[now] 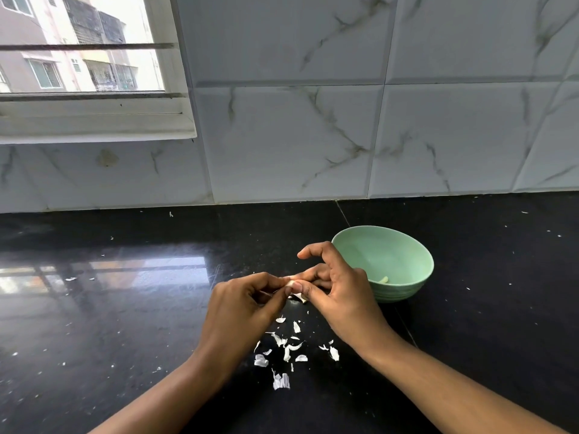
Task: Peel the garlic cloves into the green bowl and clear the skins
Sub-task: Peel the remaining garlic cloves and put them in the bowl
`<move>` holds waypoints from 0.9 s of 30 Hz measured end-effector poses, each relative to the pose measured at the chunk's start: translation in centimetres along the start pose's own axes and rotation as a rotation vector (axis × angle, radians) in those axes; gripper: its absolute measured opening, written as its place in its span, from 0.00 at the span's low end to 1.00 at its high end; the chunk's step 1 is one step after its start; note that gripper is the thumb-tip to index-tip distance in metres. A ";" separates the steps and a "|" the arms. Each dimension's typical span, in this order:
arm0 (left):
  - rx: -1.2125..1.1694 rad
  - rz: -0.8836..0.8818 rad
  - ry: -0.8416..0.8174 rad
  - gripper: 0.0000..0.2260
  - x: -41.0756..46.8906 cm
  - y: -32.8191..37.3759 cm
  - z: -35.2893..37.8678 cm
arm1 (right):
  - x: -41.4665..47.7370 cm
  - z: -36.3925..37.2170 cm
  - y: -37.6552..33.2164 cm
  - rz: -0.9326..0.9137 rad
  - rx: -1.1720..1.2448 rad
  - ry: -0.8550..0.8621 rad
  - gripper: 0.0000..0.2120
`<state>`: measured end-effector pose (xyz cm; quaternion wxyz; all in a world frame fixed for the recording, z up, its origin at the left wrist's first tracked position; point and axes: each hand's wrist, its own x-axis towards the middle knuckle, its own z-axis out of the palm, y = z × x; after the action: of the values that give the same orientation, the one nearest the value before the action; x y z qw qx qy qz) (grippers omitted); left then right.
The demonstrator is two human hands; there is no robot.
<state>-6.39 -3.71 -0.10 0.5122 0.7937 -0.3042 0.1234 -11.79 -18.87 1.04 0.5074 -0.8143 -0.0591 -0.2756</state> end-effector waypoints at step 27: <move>-0.406 -0.324 -0.143 0.10 0.8 -0.3 0.4 | 0.2 -0.4 1.1 -0.085 -0.088 -0.050 0.23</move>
<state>-5.62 -4.31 -0.06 0.6511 0.7198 -0.2270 -0.0799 -11.34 -19.79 0.40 0.4574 -0.8391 -0.0944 -0.2788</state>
